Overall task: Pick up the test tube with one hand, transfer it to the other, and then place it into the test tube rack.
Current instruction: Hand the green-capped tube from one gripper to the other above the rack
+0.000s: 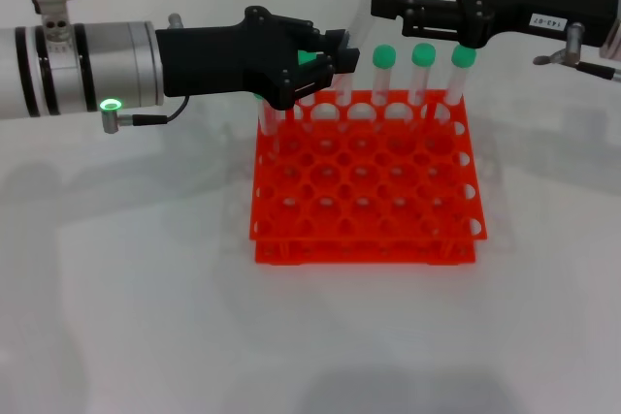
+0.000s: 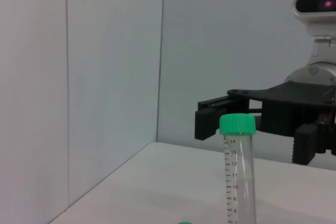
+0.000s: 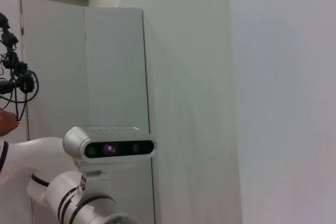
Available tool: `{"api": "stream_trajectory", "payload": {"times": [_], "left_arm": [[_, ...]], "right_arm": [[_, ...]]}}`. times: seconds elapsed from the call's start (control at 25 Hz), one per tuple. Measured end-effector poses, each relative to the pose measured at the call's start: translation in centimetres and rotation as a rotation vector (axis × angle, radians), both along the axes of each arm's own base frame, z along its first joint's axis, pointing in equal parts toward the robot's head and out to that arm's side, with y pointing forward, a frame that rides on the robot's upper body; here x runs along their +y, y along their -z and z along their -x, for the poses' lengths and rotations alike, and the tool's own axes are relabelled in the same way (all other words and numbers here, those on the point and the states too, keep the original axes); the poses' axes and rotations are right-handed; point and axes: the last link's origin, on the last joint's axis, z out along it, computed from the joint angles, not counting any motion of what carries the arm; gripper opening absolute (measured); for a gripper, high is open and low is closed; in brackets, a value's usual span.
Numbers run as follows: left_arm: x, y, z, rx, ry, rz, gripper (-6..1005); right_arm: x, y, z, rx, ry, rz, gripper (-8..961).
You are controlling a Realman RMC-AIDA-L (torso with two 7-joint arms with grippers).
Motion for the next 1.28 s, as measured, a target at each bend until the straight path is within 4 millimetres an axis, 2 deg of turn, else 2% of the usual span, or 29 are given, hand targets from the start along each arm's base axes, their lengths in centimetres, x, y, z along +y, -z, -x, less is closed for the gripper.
{"api": "stream_trajectory", "payload": {"times": [1.04,1.12,1.28], "left_arm": [[-0.43,0.29,0.07,-0.01,0.003,0.01,249],[-0.48,0.25,0.13,-0.011,0.004,0.009,250],[-0.57,0.09,0.17,-0.014,0.009,0.004,251]], "right_arm": [[0.19,0.27,0.29,0.01,0.006,0.006,725],[0.2,0.23,0.24,0.012,0.008,0.005,538],[0.2,0.23,0.19,0.012,0.011,0.006,514]]}}
